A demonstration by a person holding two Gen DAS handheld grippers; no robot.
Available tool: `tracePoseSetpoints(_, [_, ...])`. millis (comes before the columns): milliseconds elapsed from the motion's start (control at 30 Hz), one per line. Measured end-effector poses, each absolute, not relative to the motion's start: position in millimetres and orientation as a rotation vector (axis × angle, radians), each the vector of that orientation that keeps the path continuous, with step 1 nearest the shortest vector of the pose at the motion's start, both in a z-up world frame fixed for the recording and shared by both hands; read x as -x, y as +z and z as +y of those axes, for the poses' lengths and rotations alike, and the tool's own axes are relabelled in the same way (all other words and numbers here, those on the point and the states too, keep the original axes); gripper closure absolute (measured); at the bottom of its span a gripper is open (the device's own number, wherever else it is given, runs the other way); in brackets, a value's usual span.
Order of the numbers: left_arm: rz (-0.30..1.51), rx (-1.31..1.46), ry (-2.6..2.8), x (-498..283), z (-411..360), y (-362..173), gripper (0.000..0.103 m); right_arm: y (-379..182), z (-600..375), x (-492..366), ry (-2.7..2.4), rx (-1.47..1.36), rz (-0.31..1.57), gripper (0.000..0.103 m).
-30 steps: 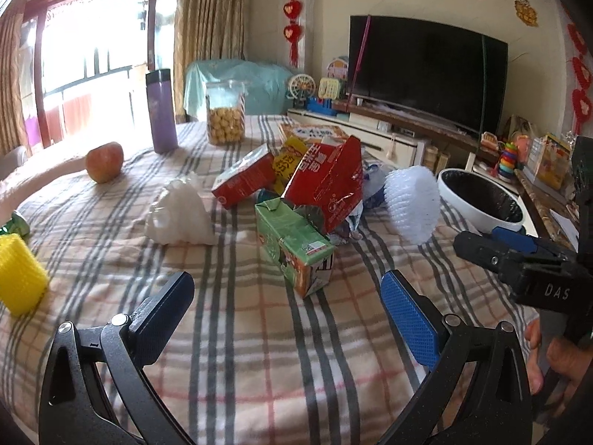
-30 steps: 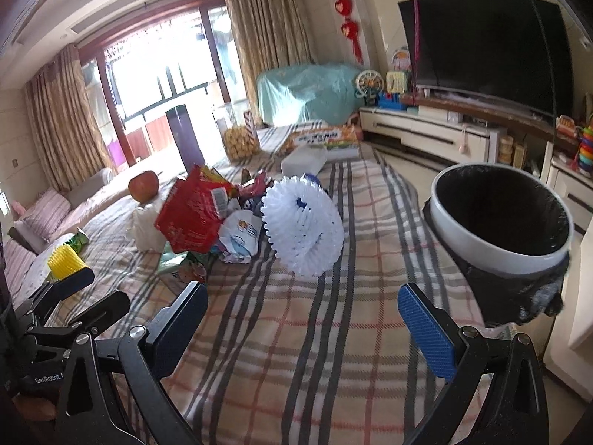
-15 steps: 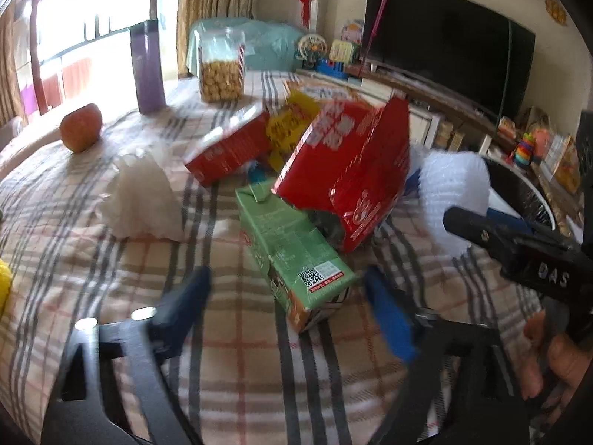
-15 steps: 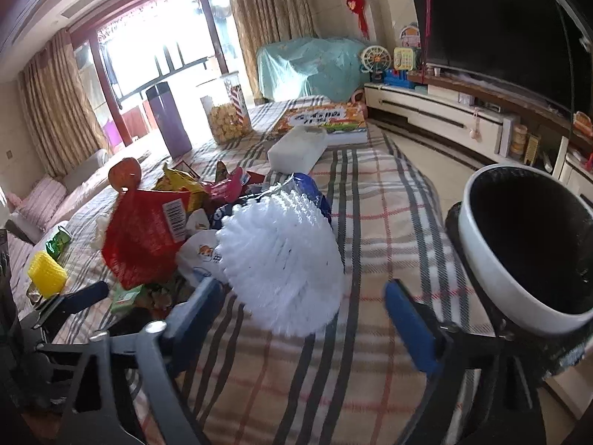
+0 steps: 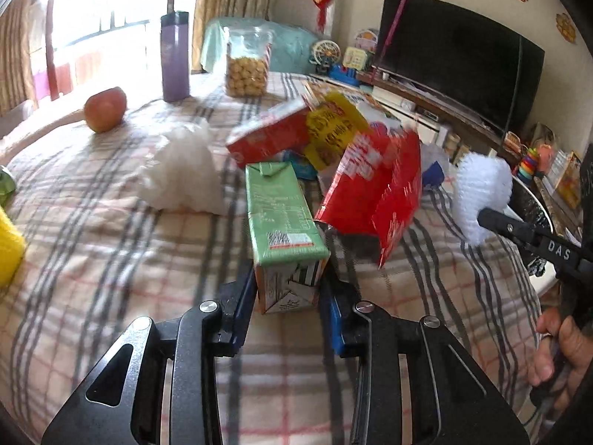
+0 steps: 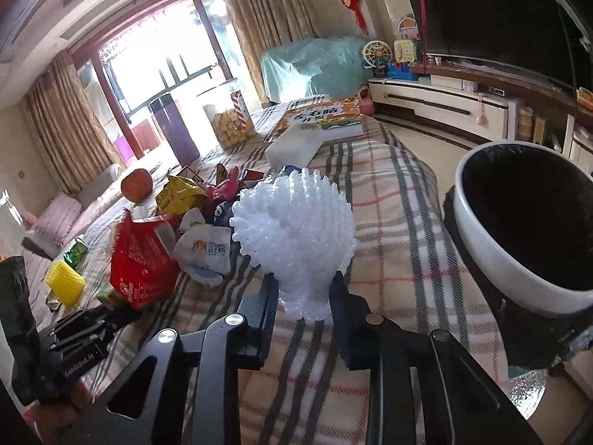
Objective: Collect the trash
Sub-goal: 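Grasp the green juice carton with the left gripper while the right grasps the white scrubber, then carry both items over the black bin and open both grippers to drop them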
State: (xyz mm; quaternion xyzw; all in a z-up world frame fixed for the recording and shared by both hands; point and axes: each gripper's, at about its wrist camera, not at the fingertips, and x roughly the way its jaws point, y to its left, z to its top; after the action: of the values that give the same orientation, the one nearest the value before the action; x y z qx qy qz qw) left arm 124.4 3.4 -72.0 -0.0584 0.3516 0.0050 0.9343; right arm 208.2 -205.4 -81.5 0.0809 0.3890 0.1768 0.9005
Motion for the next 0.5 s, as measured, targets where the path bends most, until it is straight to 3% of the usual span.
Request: tracePoseSetpoints(500, [0.605, 0.044, -0.101, -121.1, -39.5, -25.8, 0.072, -65.2, -239.8, -186.8, 0.34, -0.221, 0.767, 0.075])
